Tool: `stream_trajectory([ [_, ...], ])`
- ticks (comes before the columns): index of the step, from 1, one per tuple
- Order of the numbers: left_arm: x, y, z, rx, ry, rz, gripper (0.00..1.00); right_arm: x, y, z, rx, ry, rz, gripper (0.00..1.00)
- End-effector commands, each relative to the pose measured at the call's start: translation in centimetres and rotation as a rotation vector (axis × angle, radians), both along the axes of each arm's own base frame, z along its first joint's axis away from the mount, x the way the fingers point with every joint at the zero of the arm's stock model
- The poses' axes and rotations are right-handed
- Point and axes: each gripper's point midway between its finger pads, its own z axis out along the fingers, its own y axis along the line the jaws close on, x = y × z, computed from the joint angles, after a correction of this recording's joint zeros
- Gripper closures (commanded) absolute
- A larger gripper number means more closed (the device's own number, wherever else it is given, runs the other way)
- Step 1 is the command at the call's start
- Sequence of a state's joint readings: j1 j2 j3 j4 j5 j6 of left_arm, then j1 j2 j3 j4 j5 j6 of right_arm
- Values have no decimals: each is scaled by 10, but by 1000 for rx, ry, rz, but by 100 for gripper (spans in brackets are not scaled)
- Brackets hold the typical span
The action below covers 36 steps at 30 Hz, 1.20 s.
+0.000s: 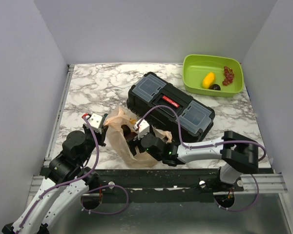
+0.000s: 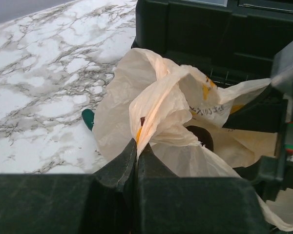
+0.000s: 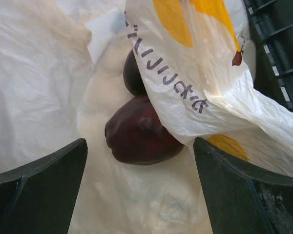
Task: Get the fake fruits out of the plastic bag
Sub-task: Take out the fake fruit from the plastic bag.
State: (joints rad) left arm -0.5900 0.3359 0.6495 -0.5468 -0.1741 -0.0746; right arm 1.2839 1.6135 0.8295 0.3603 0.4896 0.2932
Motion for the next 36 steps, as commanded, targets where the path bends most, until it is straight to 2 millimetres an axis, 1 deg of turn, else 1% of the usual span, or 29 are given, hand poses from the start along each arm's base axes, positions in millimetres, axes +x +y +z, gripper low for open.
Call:
stream_trajectory([
  [1, 1, -1, 2, -3, 2, 0, 100, 11, 15, -16, -20, -72, -18, 9],
  [5, -6, 4, 1, -59, 110, 60, 100, 13, 12, -33, -44, -81, -55, 9],
  [8, -12, 3, -7, -86, 199, 80, 100, 13, 8, -43, -27, -86, -64, 9],
  [10, -13, -1, -16, -99, 227, 77, 100, 14, 9, -44, -30, -88, -69, 9],
  [12, -14, -4, -20, -120, 237, 68, 100, 16, 9, -39, -25, -90, -79, 9],
  [14, -13, -6, -22, -125, 227, 58, 100, 17, 9, -28, -2, -100, -88, 9],
  [16, -13, -4, -23, -117, 229, 67, 100, 16, 10, -13, 16, -90, -89, 8],
  [17, -13, -5, -23, -115, 230, 59, 100, 13, 12, -2, 37, -81, -77, 8],
  [19, -15, -9, -22, -112, 229, 33, 100, 12, 8, 17, 74, -54, -95, 8],
  [22, -15, -10, -20, -119, 215, 21, 100, 3, 2, 39, 134, -27, -75, 6],
  [24, -16, -10, -20, -121, 210, 18, 100, 0, -3, 48, 151, 6, -89, 8],
  [26, -17, -10, -17, -128, 200, 11, 100, -2, -9, 52, 176, 37, -113, 11],
  [28, -17, -9, -14, -137, 182, 10, 100, -5, -12, 55, 216, 64, -120, 17],
  [30, -17, -8, -12, -145, 170, 16, 100, -10, -10, 54, 250, 78, -94, 26],
  [34, -19, -7, -9, -156, 155, 12, 100, -17, 8, 49, 249, 73, -4, 61],
  [35, -20, -7, -9, -159, 150, 11, 100, -16, 12, 46, 235, 73, 1, 68],
  [36, -19, -7, -9, -159, 150, 11, 100, -15, 15, 45, 222, 69, 0, 71],
])
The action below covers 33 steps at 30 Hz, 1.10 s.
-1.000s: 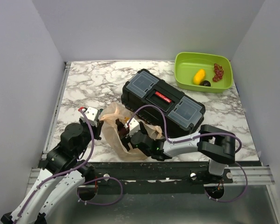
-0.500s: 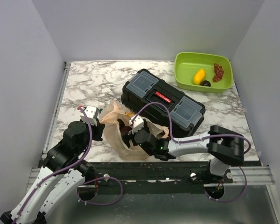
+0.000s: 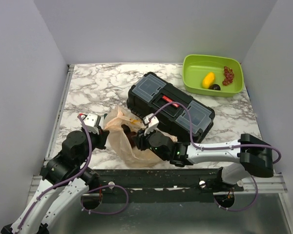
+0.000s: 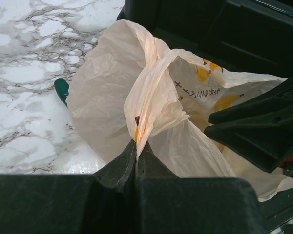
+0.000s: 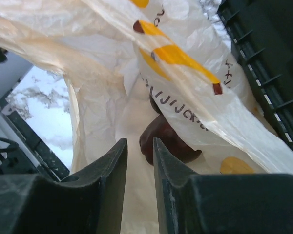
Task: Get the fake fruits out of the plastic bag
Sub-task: Take out the fake fruit from the plastic bag.
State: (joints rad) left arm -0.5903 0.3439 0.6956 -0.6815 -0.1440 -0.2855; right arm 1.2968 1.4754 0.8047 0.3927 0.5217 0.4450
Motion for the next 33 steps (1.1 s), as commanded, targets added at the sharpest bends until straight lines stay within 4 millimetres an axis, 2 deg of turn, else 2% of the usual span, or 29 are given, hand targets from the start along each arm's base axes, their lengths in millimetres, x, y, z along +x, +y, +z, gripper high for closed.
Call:
stream_trajectory([
  [1, -2, -3, 1, -22, -16, -20, 100, -5, 18, -16, -37, 8, 53, 71],
  [8, -1, -11, -3, -10, 14, -54, 100, 19, 23, -40, -114, -34, -21, 69],
  [14, 0, -10, -1, -15, -1, -49, 100, 34, 31, -50, -161, -53, -37, 60],
  [17, -1, -10, 0, -18, -7, -53, 100, 39, 34, -53, -183, -81, -36, 51],
  [23, -1, -11, 0, -19, -7, -54, 100, 52, 32, -76, -271, -102, -67, 19],
  [30, -1, -11, 0, -17, -5, -56, 100, 51, 38, -108, -312, -72, -40, 18],
  [33, 0, -11, 0, -17, -7, -55, 100, 51, 39, -117, -328, -67, -38, 23],
])
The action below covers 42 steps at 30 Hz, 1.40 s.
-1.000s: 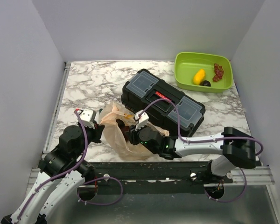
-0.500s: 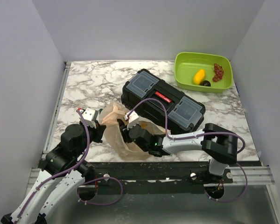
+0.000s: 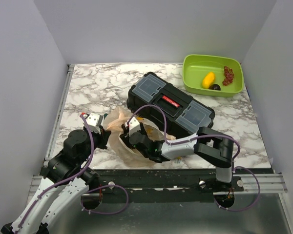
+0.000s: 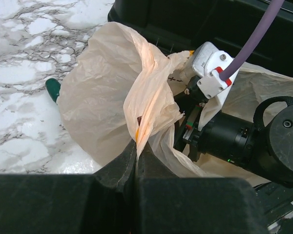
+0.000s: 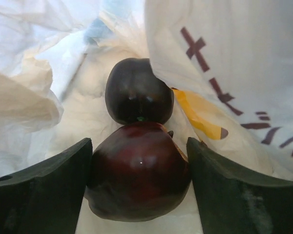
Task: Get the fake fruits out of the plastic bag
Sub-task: Take out the fake fruit from the plastic bag.
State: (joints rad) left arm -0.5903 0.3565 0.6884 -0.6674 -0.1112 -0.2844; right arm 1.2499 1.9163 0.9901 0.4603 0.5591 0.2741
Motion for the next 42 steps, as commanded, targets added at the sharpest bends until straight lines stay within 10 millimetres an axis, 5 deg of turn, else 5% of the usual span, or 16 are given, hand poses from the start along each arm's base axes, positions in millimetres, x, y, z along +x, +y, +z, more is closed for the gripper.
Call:
stream_trajectory([
  [1, 0, -5, 2, -11, -16, -24, 100, 5, 4, -9, -20, -5, -7, 28],
  [8, 0, -6, 1, -10, -11, -31, 100, 3, 5, -1, -2, -9, 15, 58],
  [17, 0, -5, 3, -14, -18, -26, 100, -3, -6, 27, 47, -1, 9, 80],
  [30, 0, 6, 11, -43, -67, 31, 100, -21, -22, 103, 231, 28, 41, 96],
  [42, 0, 3, 8, -36, -48, 20, 100, -41, -36, 191, 435, 9, 140, 98],
])
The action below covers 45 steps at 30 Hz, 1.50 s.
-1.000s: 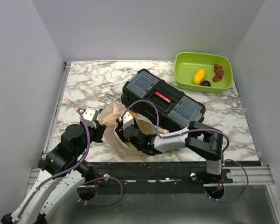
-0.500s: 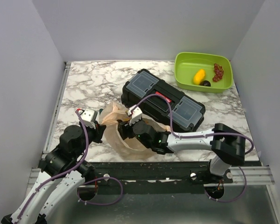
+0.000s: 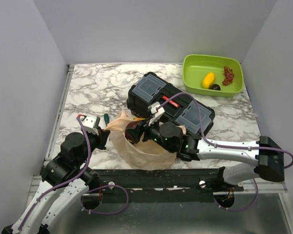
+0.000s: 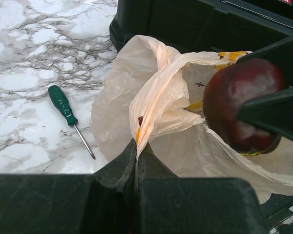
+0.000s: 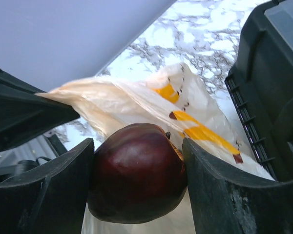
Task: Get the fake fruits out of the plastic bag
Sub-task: Take out the fake fruit from the plastic bag, then place the fake fruit in the bin.
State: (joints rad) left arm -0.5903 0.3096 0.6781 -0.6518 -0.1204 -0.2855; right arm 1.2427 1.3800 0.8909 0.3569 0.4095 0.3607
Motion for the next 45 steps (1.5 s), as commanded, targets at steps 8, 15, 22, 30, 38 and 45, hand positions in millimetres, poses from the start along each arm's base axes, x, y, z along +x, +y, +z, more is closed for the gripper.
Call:
stream_trajectory([
  [8, 1, -8, -1, -5, 7, -37, 100, 2, 15, 36, 160, -15, 49, 99],
  [15, 2, -9, -2, -2, 9, -38, 100, 15, 21, 87, 362, -100, 32, 99],
  [22, 2, -5, -1, -3, 3, -15, 100, 32, 38, 112, 359, -144, 20, 99],
  [30, 4, 5, 2, -14, -12, 39, 100, 45, -23, 123, 312, -200, -176, 99],
  [38, 5, 5, 0, -9, -2, 43, 100, 75, -105, 127, 205, -264, -443, 99],
  [45, 5, 3, -2, -2, 9, 38, 100, 118, -178, 119, 113, -249, -679, 99],
])
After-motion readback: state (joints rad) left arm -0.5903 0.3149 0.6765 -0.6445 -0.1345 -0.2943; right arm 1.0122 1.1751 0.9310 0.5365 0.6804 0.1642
